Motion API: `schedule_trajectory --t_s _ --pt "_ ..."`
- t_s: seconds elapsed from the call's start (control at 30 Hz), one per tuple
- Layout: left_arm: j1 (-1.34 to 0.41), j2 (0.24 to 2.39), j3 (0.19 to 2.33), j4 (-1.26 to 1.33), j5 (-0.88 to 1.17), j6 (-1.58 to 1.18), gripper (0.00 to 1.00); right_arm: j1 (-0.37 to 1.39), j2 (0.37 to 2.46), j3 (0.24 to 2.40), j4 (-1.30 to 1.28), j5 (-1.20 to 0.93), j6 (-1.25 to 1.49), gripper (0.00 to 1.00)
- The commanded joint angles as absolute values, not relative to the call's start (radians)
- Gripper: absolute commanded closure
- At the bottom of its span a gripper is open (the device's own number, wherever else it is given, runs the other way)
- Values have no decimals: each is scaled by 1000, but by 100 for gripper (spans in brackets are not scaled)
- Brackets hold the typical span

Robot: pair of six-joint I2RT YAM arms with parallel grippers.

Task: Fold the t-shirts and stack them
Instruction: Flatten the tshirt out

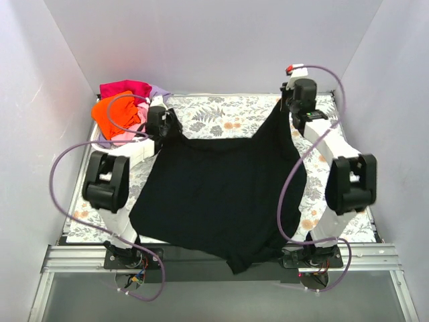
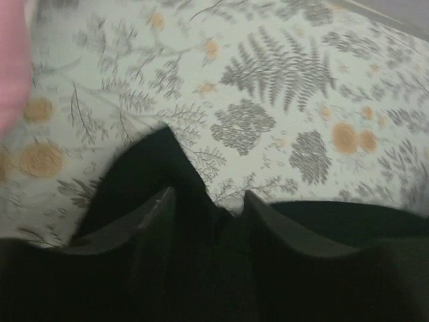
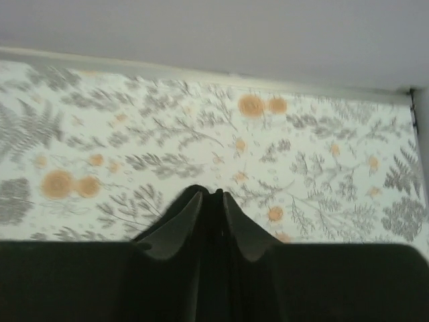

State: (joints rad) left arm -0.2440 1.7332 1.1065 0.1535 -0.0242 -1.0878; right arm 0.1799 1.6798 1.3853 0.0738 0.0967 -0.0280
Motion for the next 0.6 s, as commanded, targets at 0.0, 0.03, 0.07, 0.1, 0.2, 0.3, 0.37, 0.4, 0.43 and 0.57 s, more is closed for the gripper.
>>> schedule_trajectory --t_s 0.0,0.03,0.07,0.1,0.2,0.3,0.37,0.4,0.43,0.57 --pt "-244 1822 1204 130 -121 -1107 51 183 1784 1452 122 251 17 83" --pt "-247 1839 1210 132 -142 -1111 24 183 1846 1475 94 268 18 73" --pt "-248 1839 1213 136 -149 -1111 14 186 1868 1497 74 281 17 65" --pt "-258 1836 1216 137 -155 -1109 14 187 1881 1499 58 297 15 39" --pt "-282 1801 1213 143 -164 -1097 14 195 1859 1453 78 288 15 32" --pt "-336 1760 1195 149 -166 -1078 13 206 1810 1382 97 266 23 31" --pt "-373 1735 1166 160 -157 -1071 13 218 1780 1332 95 244 35 32" --pt "-408 1732 1151 166 -153 -1069 13 222 1769 1312 97 235 40 31" --pt "-423 1724 1137 176 -147 -1072 13 227 1753 1293 97 233 54 31" --pt "-460 1735 1077 181 -71 -1135 13 232 1730 1183 84 175 104 31"
